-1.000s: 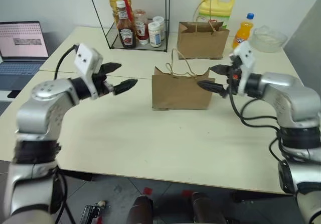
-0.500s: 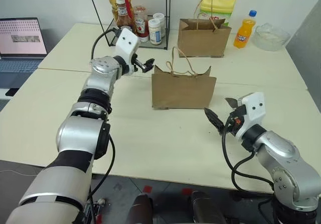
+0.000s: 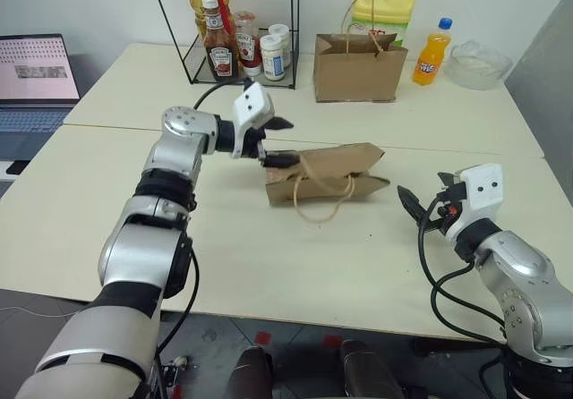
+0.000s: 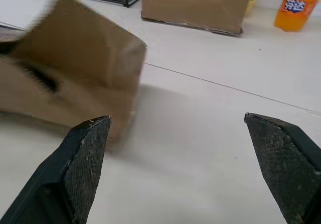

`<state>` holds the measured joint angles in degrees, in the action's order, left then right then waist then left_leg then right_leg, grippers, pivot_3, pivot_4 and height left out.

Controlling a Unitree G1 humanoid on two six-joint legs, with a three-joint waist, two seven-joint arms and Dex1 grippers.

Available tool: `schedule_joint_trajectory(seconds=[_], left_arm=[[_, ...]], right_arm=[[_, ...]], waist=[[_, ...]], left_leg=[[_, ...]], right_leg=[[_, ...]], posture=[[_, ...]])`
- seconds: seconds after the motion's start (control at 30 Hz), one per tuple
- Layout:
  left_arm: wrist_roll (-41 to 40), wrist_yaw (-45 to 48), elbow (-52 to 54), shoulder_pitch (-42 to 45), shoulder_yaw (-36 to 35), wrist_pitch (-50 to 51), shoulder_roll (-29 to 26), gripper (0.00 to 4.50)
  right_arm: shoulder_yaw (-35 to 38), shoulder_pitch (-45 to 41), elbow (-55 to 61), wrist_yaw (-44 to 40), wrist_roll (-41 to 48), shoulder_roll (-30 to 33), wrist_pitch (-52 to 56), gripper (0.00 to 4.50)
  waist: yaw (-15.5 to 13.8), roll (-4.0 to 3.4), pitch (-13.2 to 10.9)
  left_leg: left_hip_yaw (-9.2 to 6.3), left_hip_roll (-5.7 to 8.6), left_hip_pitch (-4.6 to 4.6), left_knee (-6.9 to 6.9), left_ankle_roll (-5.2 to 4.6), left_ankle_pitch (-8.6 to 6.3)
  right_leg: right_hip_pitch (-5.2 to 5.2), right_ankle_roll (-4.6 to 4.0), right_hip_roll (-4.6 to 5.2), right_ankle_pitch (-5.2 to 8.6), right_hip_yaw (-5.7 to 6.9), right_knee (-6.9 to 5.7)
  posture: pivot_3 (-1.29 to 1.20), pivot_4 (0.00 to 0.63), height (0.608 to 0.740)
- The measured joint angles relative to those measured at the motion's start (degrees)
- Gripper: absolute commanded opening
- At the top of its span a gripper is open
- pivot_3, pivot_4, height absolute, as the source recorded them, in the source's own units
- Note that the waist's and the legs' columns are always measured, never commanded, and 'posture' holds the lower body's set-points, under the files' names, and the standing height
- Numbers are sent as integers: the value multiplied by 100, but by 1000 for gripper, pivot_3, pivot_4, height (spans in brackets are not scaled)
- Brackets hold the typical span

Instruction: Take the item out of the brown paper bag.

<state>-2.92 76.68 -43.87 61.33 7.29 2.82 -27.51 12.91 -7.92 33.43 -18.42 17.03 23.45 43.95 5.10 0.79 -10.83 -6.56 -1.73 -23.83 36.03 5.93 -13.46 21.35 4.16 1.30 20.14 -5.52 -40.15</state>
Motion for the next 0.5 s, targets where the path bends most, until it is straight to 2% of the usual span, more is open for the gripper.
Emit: schedule_joint_trajectory(seconds=[0.13, 0.3, 0.5], left_arm=[[-184, 276, 2078, -1223, 194, 751, -352, 4500], [-235, 256, 3557, -1951, 275, 1154, -759, 4500], [-128, 223, 3855, -1989, 369, 371, -1120, 4500]], right_arm=[[65, -46, -293, -242, 10, 265, -257, 4475], [55, -29, -440, -530, 81, 425, -432, 4475], [11, 248, -359, -785, 214, 544, -614, 4475]], waist=[[-9, -1, 0], [-45, 0, 0], [-55, 0, 0]], left_leg=[[-1, -4, 2, 3, -2, 2], [-4, -1, 11, 7, -23, 9], [-4, -1, 15, 6, -27, 12]], right_leg=[[-1, 0, -2, 0, -1, -6], [-7, 0, -2, 0, -1, -31], [-6, 0, -3, 0, 1, -39]], posture=[[0, 150, 740], [0, 150, 740], [0, 150, 740]])
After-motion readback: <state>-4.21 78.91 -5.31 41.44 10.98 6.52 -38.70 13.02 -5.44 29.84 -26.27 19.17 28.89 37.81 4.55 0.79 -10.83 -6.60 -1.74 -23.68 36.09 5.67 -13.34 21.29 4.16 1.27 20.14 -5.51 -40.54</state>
